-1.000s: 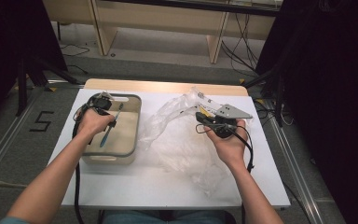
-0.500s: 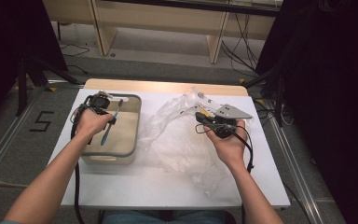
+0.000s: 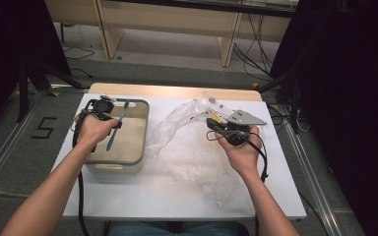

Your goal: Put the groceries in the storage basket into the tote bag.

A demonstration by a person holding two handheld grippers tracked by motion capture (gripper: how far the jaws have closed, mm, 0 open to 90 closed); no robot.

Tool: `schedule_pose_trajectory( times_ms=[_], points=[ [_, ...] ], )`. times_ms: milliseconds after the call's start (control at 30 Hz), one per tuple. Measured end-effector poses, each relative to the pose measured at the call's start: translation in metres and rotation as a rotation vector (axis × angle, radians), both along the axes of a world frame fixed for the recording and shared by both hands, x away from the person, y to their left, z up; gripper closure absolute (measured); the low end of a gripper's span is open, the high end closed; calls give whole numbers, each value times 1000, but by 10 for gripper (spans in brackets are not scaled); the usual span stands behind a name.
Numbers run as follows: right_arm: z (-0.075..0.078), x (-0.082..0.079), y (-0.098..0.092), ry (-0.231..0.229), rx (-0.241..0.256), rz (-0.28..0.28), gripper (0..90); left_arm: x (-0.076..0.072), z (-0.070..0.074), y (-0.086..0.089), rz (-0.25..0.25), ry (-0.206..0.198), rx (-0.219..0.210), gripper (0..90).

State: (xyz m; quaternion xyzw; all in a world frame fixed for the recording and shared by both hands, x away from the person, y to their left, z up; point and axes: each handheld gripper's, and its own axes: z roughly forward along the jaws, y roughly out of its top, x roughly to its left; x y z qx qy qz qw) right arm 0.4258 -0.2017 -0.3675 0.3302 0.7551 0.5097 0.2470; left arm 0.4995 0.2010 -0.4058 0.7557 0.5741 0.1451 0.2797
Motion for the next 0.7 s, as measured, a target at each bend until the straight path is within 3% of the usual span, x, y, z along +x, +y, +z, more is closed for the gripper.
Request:
schedule_pose_trajectory(
  times_ms=[700],
  points=[
    [-1,0,1,-1,-2,2,900,-11,12,-5,-22,-76,-34,785]
  ],
)
